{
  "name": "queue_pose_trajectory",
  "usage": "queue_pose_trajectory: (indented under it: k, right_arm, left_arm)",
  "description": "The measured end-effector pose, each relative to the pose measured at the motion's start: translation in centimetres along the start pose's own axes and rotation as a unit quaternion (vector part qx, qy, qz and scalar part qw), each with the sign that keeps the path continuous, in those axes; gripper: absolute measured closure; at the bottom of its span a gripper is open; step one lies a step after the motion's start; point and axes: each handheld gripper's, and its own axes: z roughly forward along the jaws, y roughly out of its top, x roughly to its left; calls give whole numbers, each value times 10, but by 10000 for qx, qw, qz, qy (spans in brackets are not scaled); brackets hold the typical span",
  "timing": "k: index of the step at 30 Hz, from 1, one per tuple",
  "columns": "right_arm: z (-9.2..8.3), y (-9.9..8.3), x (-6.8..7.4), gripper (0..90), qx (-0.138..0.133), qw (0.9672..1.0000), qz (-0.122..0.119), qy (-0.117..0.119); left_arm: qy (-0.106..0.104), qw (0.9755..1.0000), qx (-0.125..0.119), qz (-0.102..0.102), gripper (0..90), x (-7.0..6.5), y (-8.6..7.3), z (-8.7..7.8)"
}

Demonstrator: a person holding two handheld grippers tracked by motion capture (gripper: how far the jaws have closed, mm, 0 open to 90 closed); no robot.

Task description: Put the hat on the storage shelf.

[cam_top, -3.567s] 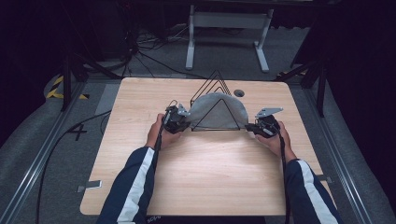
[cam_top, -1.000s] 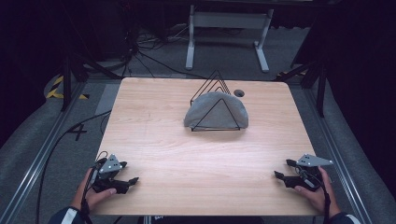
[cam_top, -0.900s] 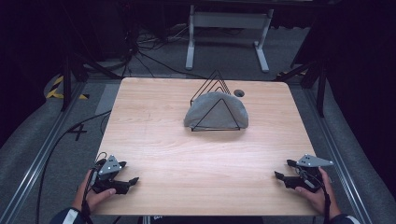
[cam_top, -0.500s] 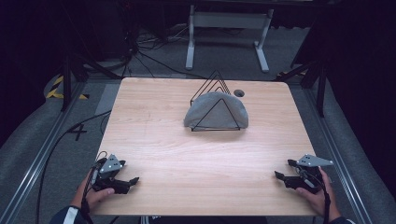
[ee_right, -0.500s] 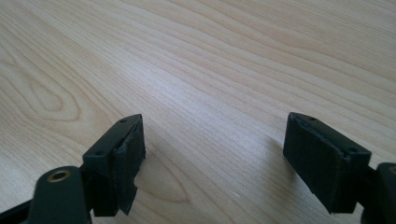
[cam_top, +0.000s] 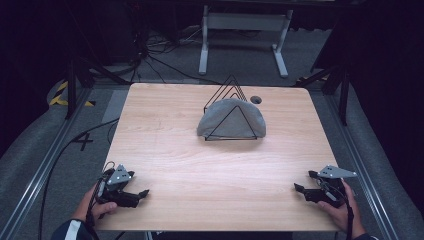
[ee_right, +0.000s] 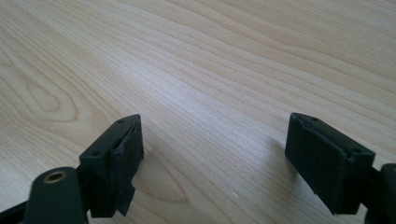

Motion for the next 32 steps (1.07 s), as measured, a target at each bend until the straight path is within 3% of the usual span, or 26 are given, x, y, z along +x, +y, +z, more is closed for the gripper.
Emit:
queue_pose_trajectory:
  k: [21, 24, 25, 32]
  right_arm:
    - [0, 0, 0, 195, -2, 10000, 10, -22]
    - [0, 0, 0, 195, -2, 10000, 8, -22]
    - [0, 0, 0, 195, -2, 10000, 10, -22]
    - [0, 0, 0, 195, -1, 10000, 11, -28]
  left_arm:
    - [-13, 10000, -3, -64, 124, 0, 0, 1]
    - [2, 10000, 13, -51, 115, 0, 1, 1]
    - [31, 10000, 35, 45, 111, 2, 2, 1]
    - [-13, 10000, 21, -60, 107, 0, 1, 2]
